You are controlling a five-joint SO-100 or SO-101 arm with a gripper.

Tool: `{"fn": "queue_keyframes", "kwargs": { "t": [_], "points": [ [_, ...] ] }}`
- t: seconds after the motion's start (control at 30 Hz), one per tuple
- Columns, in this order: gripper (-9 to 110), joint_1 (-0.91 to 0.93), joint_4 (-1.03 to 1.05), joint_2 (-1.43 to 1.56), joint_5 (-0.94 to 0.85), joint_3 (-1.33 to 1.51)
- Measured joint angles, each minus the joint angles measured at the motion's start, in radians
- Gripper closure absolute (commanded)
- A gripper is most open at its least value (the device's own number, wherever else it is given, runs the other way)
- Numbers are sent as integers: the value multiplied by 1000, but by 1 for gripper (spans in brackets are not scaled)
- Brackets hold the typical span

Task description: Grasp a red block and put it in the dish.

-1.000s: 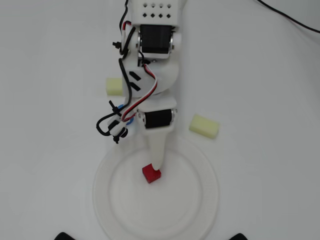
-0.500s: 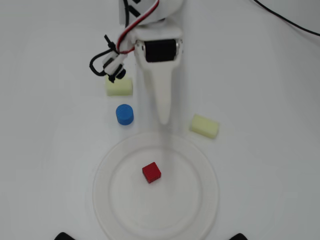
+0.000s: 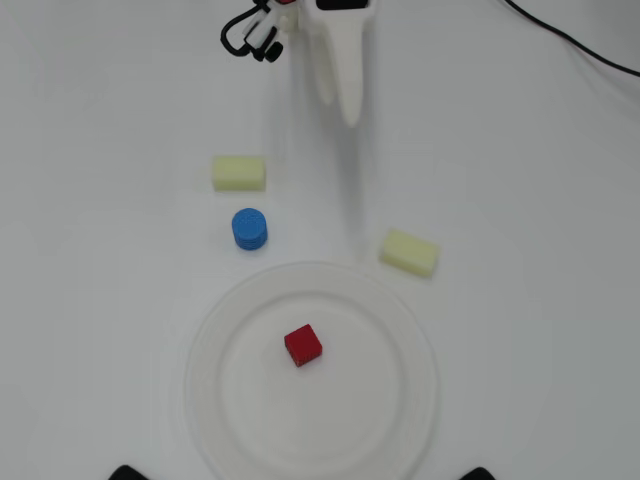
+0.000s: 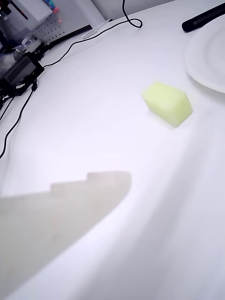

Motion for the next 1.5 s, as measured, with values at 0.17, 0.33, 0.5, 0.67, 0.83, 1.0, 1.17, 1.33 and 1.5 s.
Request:
{"fn": "queue_keyframes", "kwargs": {
  "t": [0.17,0.33,0.5,0.67,0.83,1.0,1.17,1.33,1.5],
  "points": [
    [60,5,29,176,12,181],
    [62,0,40,328,12,362],
    [63,14,58,431,2,488],
    [66,26,64,445,-11,552],
    [74,26,69,449,-23,597],
    [95,21,69,449,-6,601],
    [101,11,69,451,2,607],
    [101,11,69,451,2,611],
    [101,11,72,451,23,614]
  ]
}}
